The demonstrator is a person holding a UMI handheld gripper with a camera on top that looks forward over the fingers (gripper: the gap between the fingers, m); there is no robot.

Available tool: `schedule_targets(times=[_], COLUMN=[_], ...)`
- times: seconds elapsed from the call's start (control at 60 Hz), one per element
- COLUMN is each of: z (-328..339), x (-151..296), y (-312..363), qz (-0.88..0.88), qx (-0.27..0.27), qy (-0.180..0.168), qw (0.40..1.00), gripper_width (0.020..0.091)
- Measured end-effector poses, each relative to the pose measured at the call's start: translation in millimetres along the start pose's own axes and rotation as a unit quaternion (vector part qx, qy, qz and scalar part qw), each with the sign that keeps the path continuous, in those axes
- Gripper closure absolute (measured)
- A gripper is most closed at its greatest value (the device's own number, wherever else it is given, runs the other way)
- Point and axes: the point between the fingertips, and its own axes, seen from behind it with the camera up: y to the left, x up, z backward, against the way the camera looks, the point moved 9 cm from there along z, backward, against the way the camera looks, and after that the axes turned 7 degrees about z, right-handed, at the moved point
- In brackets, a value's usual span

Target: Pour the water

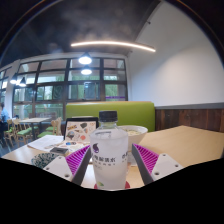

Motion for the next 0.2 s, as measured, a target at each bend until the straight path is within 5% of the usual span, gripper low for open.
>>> schedule_targets(times=[0.2], z=[-15], x=[9], y=[-3], qz=[0.003], qx=[0.001], qy=[0.001], qw=[1.000], gripper_width=[0.0262])
